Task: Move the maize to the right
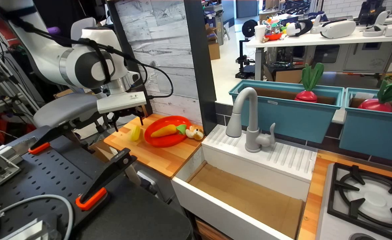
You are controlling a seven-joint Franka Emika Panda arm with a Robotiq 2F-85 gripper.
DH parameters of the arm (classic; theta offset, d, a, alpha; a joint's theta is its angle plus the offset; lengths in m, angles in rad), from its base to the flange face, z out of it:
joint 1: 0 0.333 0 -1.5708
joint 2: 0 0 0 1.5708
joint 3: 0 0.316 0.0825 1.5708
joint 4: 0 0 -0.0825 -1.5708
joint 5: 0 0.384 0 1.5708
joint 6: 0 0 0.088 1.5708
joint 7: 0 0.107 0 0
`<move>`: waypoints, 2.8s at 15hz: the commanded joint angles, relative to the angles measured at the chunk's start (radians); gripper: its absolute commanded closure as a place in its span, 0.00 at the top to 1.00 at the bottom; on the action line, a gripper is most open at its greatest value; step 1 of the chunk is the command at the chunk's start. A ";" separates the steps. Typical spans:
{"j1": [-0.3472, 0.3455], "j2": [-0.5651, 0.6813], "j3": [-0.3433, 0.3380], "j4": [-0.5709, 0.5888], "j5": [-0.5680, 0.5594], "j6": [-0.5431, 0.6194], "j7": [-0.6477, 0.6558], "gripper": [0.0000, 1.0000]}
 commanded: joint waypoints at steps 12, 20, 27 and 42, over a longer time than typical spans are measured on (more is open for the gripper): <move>-0.008 0.155 0.042 0.221 -0.045 -0.149 -0.009 0.12; 0.073 0.045 0.008 0.150 -0.097 -0.218 0.005 0.07; 0.131 -0.167 -0.078 -0.037 -0.184 -0.153 0.063 0.07; -0.087 -0.268 -0.230 -0.309 -0.308 0.216 0.057 0.07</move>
